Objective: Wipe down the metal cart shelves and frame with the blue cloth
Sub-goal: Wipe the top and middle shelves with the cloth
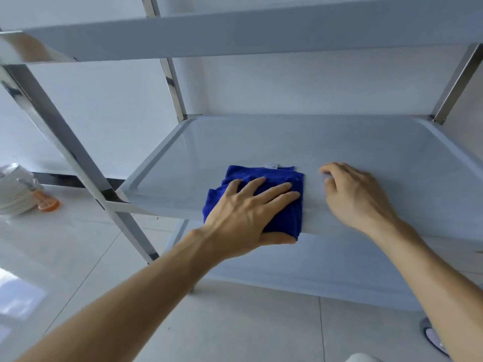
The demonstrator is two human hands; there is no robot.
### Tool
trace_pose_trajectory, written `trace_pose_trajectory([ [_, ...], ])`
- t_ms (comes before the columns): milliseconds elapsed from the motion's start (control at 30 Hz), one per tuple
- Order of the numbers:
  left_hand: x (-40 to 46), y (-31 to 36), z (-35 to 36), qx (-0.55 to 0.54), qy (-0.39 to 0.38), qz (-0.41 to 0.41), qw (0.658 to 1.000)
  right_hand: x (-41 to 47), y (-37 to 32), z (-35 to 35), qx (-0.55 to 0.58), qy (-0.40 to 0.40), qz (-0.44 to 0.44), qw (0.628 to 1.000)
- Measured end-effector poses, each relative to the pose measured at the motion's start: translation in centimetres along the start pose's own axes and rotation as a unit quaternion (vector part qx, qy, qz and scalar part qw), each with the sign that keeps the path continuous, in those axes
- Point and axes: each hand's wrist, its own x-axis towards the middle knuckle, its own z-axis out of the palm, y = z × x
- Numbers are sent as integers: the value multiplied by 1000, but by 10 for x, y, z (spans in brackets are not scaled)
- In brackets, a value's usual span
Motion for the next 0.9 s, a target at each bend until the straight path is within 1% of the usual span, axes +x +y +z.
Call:
trace_pose_trajectory([
  [67, -12, -22, 0, -2, -13, 27, 1000, 0, -1, -1, 8, -1, -1, 1000],
  [133, -28, -49, -3, -1, -40, 21, 999, 0, -2, -3, 15, -4, -2, 1000],
  [267, -74, -111, -10, -12, -82, -42, 996, -3, -5, -3, 20, -9, 4, 1000],
  [400, -110, -153, -13, -45, -81, -121, 988, -6, -5, -1, 19, -4, 0, 1000],
  [500, -104, -158, -7, -69, -90, -199, 973, -3, -3, -1, 18, -8, -6, 1000],
  [600, -79, -164, -1, -116, -75, -282, 949, -1, 3, -9, 18, -60, -26, 998],
  [667, -59, -170, 4, -105, -94, -312, 940, -4, 8, -14, -14, -69, -31, 997],
  [733, -38, -171, 11, -86, -126, -336, 930, -8, 9, -15, -75, -28, 18, 997],
  [800, -15, -161, 18, -82, -147, -350, 921, -7, 8, -15, -93, -10, 83, 992],
  [867, 11, -137, 20, -96, -142, -334, 927, -4, 11, -9, -93, -19, 106, 990],
  [900, 24, -119, 20, -102, -133, -308, 936, -2, 13, -7, -93, -21, 110, 989],
])
